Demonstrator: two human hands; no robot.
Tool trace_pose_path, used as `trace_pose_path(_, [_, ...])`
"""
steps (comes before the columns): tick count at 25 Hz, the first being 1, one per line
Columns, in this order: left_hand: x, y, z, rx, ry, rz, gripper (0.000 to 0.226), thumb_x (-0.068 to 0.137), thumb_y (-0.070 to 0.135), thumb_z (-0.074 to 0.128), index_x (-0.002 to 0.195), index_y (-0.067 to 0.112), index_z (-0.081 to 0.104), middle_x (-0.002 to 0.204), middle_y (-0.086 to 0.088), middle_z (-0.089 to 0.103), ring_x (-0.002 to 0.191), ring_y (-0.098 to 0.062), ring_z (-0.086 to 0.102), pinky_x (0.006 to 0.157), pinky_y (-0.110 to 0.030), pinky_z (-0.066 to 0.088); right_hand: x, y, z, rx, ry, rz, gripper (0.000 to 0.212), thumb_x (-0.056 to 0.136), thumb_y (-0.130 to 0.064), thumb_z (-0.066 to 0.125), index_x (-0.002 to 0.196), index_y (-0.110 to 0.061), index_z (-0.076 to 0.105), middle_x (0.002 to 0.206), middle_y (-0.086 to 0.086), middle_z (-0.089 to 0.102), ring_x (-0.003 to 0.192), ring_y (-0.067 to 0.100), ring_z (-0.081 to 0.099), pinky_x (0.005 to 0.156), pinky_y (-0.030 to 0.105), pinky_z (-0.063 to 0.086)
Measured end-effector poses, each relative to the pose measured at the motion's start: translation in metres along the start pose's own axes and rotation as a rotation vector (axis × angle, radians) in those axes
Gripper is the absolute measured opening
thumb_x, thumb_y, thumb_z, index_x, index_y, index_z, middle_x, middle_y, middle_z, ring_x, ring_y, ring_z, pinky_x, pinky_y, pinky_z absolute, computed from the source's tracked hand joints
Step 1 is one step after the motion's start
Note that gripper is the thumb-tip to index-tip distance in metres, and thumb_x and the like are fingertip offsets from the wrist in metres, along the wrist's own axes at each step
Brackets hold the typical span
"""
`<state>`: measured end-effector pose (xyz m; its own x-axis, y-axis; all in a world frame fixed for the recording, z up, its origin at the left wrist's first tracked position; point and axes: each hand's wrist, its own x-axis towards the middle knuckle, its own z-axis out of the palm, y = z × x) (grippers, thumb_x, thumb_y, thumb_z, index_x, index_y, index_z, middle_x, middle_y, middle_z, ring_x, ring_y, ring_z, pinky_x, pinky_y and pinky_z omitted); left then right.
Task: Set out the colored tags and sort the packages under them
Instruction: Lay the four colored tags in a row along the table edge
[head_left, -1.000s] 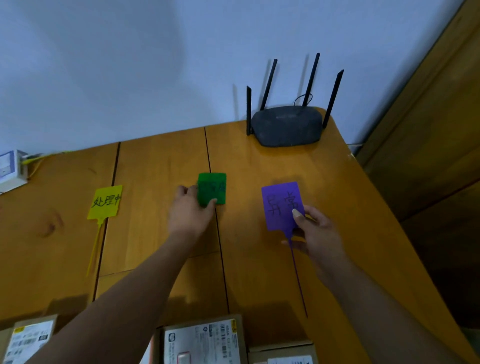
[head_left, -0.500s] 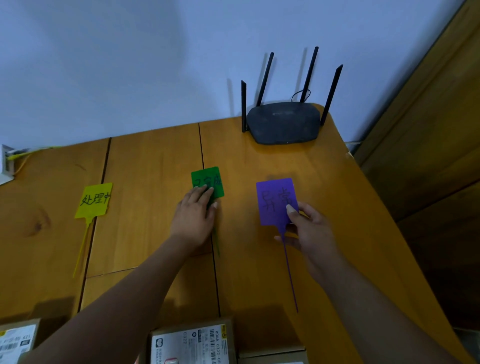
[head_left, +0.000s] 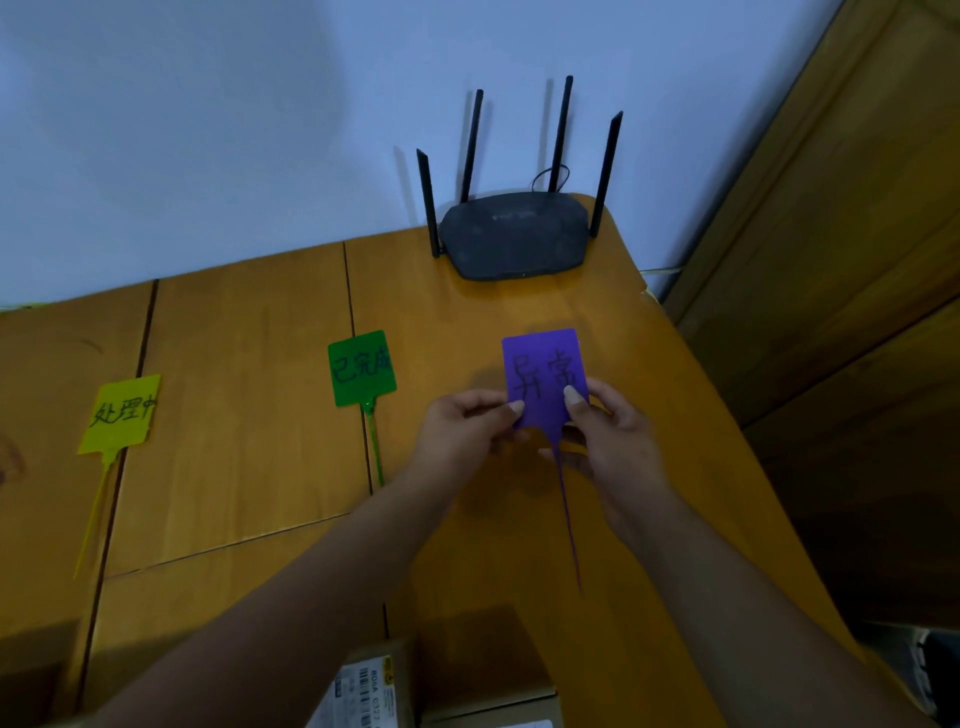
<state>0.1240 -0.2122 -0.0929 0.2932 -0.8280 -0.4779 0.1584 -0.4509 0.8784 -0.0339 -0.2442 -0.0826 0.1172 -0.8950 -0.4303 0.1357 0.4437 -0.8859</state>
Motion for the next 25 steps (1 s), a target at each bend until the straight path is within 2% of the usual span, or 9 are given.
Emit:
trace_pose_path(3, [0.024,0.012,0.020,-0.069,0.064,-0.018,0.020,0.096,0.006,0.073,0.111,-0.007,0.071,0.076,-0.014,0.073,0.050,-0.008,0.067,0.052,-0.018,0.054,0.003,-0.002,-0.018,-0.004,0.044,0.003,0.047,0.100,-0.020,0.070,0.144,-0.027,0.055,0.114,0.015,0.077,0.092,0.022,0.075,0.078,0.051,0.066])
trace_pose_path(5, [0.043,0.020,0.031,-0.059,0.101,-0.026,0.019,0.096,0.006,0.073,0.110,-0.005,0.068,0.073,-0.015,0.072,0.048,-0.008,0.067,0.052,-0.018,0.055,0.003,0.003,-0.028,-0.017,0.067,0.028,0.058,0.100,-0.016,0.070,0.152,-0.024,0.048,0.123,0.016,0.074,0.088,0.022,0.073,0.087,0.061,0.062])
trace_pose_path(8, [0.067,0.028,0.041,0.006,0.163,-0.052,0.011,0.095,0.006,0.074,0.104,0.002,0.068,0.081,-0.015,0.075,0.053,-0.011,0.071,0.053,-0.020,0.057,0.004,0.015,-0.039,0.061,0.091,0.076,0.057,0.100,-0.007,0.067,0.153,-0.016,0.046,0.121,0.017,0.070,0.083,0.021,0.068,0.083,0.051,0.062])
trace_pose_path(12, [0.086,0.019,0.035,0.259,0.250,-0.052,0.023,0.096,0.016,0.074,0.114,0.002,0.072,0.088,-0.013,0.076,0.061,-0.016,0.072,0.058,-0.026,0.060,0.007,0.030,-0.044,0.104,0.085,0.156,0.050,0.099,-0.003,0.066,0.146,-0.013,0.052,0.107,0.015,0.069,0.082,0.020,0.068,0.078,0.033,0.061])
trace_pose_path(14, [0.087,0.013,0.027,0.496,0.267,0.026,0.027,0.096,0.030,0.073,0.112,0.008,0.077,0.091,-0.012,0.079,0.079,-0.026,0.077,0.073,-0.037,0.064,0.009,0.036,-0.044,0.106,0.082,0.187,0.047,0.098,-0.003,0.067,0.142,-0.013,0.055,0.109,0.017,0.070,0.087,0.021,0.069,0.079,0.030,0.060])
trace_pose_path(16, [0.080,0.010,0.021,0.583,0.266,0.091,0.033,0.095,0.038,0.072,0.116,0.013,0.078,0.103,-0.012,0.080,0.096,-0.032,0.076,0.086,-0.045,0.063,0.009,0.039,-0.043,0.057,0.087,0.187,0.043,0.098,-0.005,0.068,0.138,-0.016,0.058,0.110,0.015,0.071,0.093,0.019,0.070,0.081,0.028,0.058])
trace_pose_path(20, [0.062,0.003,0.013,0.570,0.222,0.151,0.036,0.097,0.033,0.070,0.127,0.013,0.072,0.106,-0.013,0.080,0.098,-0.034,0.075,0.088,-0.046,0.061,0.003,0.041,-0.041,-0.305,0.085,0.098,0.046,0.098,-0.013,0.070,0.142,-0.016,0.058,0.114,0.006,0.073,0.103,0.021,0.066,0.100,0.047,0.053])
trace_pose_path(22, [0.047,-0.001,0.005,0.563,0.211,0.168,0.030,0.096,0.031,0.071,0.121,0.015,0.075,0.100,-0.009,0.079,0.090,-0.029,0.075,0.079,-0.039,0.061,-0.003,0.038,-0.038,-0.426,0.090,0.070,0.044,0.097,-0.016,0.071,0.140,-0.019,0.059,0.117,0.005,0.075,0.103,0.023,0.066,0.098,0.047,0.053])
trace_pose_path(25, [0.010,-0.007,-0.012,0.553,0.163,0.188,0.018,0.095,0.030,0.073,0.111,0.021,0.075,0.093,-0.002,0.076,0.082,-0.023,0.073,0.063,-0.025,0.051,-0.019,0.026,-0.028,-0.516,0.084,0.056,0.038,0.096,-0.018,0.071,0.134,-0.018,0.064,0.102,0.001,0.074,0.082,0.018,0.065,0.072,0.032,0.049])
